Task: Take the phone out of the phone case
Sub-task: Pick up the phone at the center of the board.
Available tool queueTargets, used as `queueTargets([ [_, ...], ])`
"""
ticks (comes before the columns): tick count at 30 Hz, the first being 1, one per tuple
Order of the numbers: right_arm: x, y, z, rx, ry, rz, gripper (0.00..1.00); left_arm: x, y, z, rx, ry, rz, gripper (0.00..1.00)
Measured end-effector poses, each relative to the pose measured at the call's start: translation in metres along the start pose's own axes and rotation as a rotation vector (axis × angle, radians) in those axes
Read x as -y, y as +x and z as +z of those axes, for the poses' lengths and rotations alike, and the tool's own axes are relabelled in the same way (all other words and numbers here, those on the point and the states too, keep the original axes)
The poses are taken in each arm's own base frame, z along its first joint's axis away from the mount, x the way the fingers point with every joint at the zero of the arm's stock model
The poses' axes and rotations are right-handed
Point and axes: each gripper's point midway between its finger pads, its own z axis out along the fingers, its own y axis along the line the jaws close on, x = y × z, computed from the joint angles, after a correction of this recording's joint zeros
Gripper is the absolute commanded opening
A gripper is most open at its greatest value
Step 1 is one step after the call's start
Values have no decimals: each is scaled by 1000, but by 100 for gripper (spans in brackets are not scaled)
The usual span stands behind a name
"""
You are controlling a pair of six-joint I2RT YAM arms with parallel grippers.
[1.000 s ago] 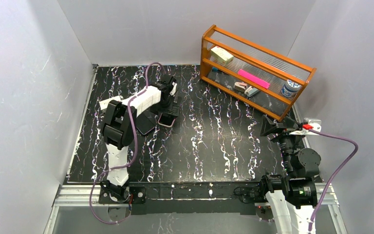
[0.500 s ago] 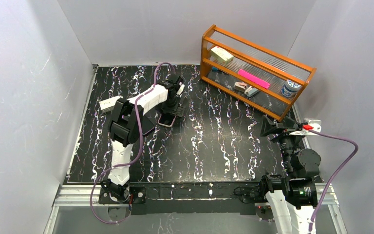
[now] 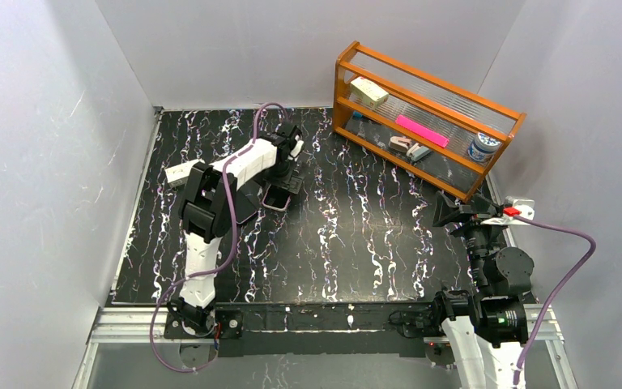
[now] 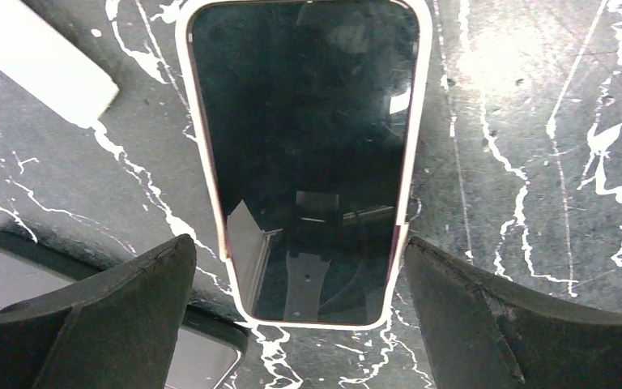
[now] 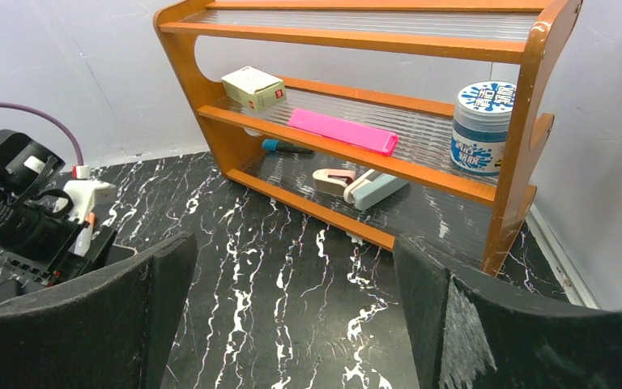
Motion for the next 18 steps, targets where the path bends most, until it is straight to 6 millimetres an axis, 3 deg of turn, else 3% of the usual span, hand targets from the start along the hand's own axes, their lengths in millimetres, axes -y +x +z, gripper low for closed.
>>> queueTargets([
  [8,0,0,0,0,0,0,99,-7,-8,-4,13,10,-8,98],
  [18,0,-1,-1,4,0,0,99,4,-4,11,-21,70,3,98],
])
